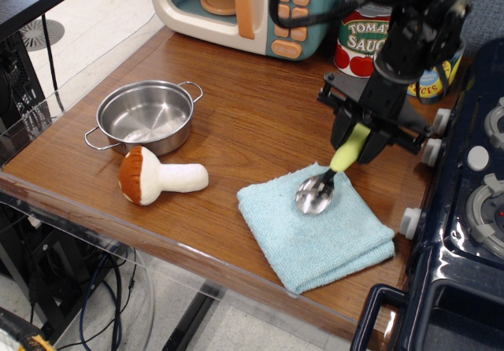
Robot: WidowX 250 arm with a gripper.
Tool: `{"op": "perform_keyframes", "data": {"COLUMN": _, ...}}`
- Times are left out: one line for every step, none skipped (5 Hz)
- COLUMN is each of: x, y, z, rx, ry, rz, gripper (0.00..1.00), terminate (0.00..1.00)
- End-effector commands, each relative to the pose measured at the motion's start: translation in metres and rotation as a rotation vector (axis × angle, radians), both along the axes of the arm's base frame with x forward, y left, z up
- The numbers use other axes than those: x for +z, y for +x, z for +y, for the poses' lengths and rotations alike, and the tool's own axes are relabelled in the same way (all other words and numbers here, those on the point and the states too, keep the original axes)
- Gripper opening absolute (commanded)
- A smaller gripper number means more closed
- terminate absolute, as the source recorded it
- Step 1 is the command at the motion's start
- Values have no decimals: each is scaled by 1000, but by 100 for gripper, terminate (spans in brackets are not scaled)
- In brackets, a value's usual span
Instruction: Move the spoon to set partially on top of the cloth.
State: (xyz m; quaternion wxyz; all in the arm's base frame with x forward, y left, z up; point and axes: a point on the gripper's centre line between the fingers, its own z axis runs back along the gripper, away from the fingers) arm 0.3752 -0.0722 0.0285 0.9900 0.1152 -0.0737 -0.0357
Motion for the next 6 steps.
{"op": "perform_keyframes", "data": {"x": 4, "y": 2, "z": 6, "rx": -7, "ry": -34, "rz": -8, "gripper": 0, "terminate": 0}}
{"op": "perform_keyframes", "data": {"x": 9, "y": 1, "z": 12, "rx": 38, "ry": -32, "rz": -27, "gripper": 100, "terminate": 0}}
{"op": "perform_keyframes", "data": {"x": 21, "y": 3, "z": 18, "rx": 41, "ry": -26, "rz": -38, "gripper": 100, "terminate": 0}}
{"op": "perform_keyframes", "data": {"x": 37, "y": 7, "z": 23, "rx": 31, "ry": -59, "rz": -39, "gripper": 100, "terminate": 0}}
{"op": "perform_keyframes", "data": {"x": 68, "y": 7, "z": 30, "rx": 45, "ry": -109, "rz": -111, "gripper": 100, "terminate": 0}}
{"op": "perform_keyframes", "data": {"x": 100, "y": 3, "z": 37, "rx": 38, "ry": -175, "rz": -160, "gripper": 100, "terminate": 0}}
